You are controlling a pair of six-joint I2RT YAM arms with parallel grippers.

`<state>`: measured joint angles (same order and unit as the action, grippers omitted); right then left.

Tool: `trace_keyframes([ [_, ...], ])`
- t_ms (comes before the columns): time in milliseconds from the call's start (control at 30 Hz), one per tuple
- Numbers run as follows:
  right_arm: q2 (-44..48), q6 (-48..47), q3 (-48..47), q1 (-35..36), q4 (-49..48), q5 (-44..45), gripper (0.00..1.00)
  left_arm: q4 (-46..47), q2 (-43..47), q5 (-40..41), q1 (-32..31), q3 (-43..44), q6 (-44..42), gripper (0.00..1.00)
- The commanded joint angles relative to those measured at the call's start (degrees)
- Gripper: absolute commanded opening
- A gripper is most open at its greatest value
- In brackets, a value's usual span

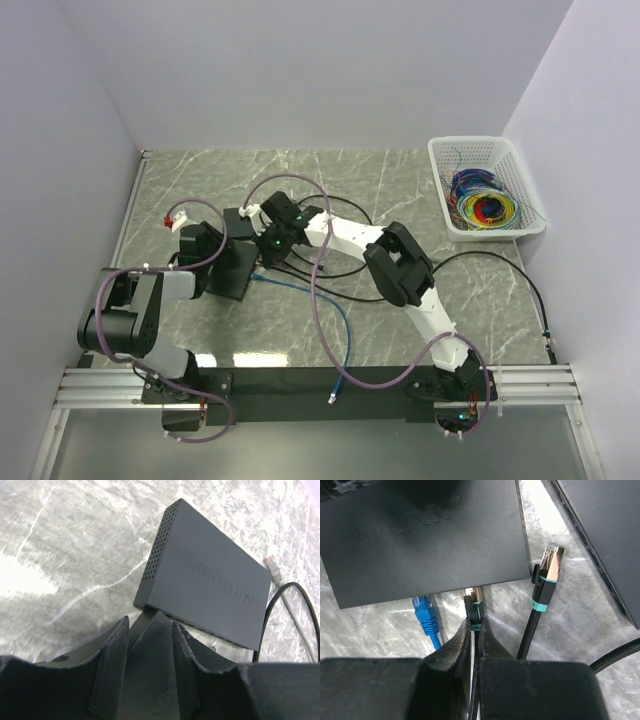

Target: Insert the plug into the switch port

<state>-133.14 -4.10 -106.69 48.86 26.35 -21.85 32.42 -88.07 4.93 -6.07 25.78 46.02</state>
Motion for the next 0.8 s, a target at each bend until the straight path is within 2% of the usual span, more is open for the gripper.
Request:
trace_keyframes([
  [0,4.7,2.3,1.1,3.5,-38.5,-1.6,0.00,-19.6,0.9,-21.2,-8.0,-2.6,5.7,0.44],
  [233,9.0,1.2,8.5,5.7,-37.6,-1.1,0.00,-25.2,6.2,-18.6,-7.5,-0.9,5.3,0.51],
  [533,5.9,1.3,2.2,8.3,-31.4,0.6,0.02,-26.9,7.4,-18.6,-3.3,-0.9,3.6,0.53],
  [567,6.0,1.2,2.0,8.5,-30.7,0.7,0.13,-26.9,7.2,-18.9,-3.0,-0.7,3.3,0.53],
  [600,6.5,0.8,2.1,8.6,-30.5,0.8,0.20,-26.9,7.0,-19.0,-2.5,-0.3,2.9,0.52],
  [633,6.8,0.6,2.9,8.6,-30.3,1.4,0.37,-27.2,6.3,-19.3,-2.3,0.1,2.1,0.52],
  [733,8.9,-1.0,5.1,8.7,-29.6,4.1,0.55,-28.1,4.9,-19.9,-1.7,1.9,1.0,0.51],
  [767,9.4,-1.6,5.5,8.5,-29.4,4.4,0.57,-28.2,4.7,-20.0,-1.5,2.3,0.8,0.51],
])
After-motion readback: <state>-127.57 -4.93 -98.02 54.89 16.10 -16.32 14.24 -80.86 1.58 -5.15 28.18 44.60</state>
